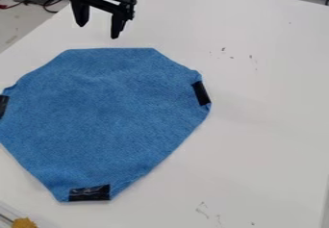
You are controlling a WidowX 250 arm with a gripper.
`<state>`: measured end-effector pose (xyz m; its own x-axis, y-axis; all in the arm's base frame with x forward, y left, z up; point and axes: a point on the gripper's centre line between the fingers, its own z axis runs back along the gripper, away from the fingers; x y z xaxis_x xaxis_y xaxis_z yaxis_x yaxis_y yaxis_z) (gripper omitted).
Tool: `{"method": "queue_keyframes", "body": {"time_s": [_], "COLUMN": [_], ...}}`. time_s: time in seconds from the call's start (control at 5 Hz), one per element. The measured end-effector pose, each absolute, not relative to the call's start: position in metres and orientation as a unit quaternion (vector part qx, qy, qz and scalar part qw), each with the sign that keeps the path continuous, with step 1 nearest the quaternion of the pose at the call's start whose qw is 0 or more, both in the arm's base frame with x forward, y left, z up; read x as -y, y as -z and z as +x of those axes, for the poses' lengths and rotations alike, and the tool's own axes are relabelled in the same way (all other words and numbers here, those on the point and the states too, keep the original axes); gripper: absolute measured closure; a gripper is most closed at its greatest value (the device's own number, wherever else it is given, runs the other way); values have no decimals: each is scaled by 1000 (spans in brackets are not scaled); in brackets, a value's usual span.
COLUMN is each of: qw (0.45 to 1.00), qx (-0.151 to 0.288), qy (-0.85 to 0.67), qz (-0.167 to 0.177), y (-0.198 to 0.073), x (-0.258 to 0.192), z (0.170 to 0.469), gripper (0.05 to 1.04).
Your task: Flip the top left edge of the cloth
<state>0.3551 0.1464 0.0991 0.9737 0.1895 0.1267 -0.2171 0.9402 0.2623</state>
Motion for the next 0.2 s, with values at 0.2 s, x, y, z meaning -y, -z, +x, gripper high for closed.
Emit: {"method": "queue_keyframes", "body": {"time_s": [0.2], "qw": [984], "qx": [50], "qy": [-104], "qz": [138], "y": [-99], "x": [-146], "z": [355], "gripper": [85]}}
